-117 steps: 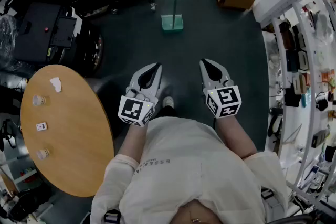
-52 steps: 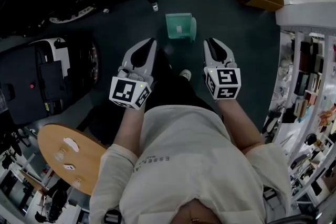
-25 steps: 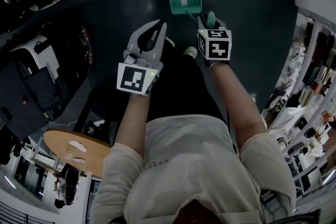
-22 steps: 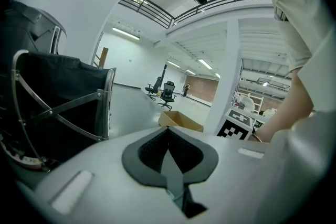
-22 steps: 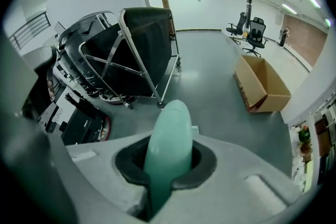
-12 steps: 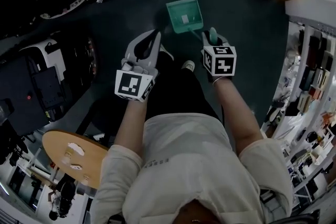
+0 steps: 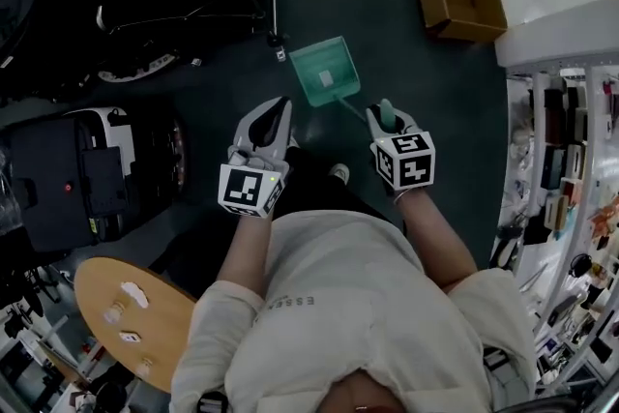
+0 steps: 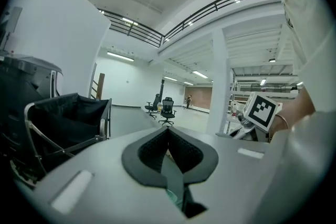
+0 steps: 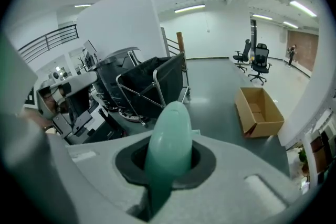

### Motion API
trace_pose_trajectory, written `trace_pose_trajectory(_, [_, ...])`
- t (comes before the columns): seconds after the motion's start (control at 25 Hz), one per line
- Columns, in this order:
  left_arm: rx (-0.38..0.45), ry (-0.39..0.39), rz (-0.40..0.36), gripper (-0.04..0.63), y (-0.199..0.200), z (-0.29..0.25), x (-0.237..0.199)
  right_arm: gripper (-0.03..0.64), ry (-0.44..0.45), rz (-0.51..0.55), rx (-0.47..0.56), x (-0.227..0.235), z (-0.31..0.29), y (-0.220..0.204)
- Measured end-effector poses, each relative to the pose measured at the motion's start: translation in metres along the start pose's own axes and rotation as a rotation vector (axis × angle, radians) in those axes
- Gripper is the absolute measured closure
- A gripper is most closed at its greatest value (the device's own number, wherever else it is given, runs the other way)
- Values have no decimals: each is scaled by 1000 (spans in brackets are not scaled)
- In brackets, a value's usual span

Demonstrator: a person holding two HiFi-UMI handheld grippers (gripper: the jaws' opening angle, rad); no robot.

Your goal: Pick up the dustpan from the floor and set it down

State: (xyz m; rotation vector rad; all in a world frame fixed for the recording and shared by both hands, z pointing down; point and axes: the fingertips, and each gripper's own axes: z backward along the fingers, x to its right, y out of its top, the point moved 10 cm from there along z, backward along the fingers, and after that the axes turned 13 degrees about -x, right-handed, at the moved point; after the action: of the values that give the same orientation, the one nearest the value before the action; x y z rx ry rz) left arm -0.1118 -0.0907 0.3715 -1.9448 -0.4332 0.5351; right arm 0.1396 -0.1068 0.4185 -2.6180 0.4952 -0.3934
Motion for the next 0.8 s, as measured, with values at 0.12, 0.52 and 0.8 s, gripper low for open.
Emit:
trace_pose_trajectory(0.12, [29,-8,-16,578,9,5,12,600,7,12,41,0,21,-3])
trace_pose_trajectory(0.52, [61,-8,-46,578,19,9,38,600,-9,46,60,17,54,-30])
trace_pose_trajectory(0.8, [42,-6,-17,578,11,1,41,600,-15,26,45,28,53,-37])
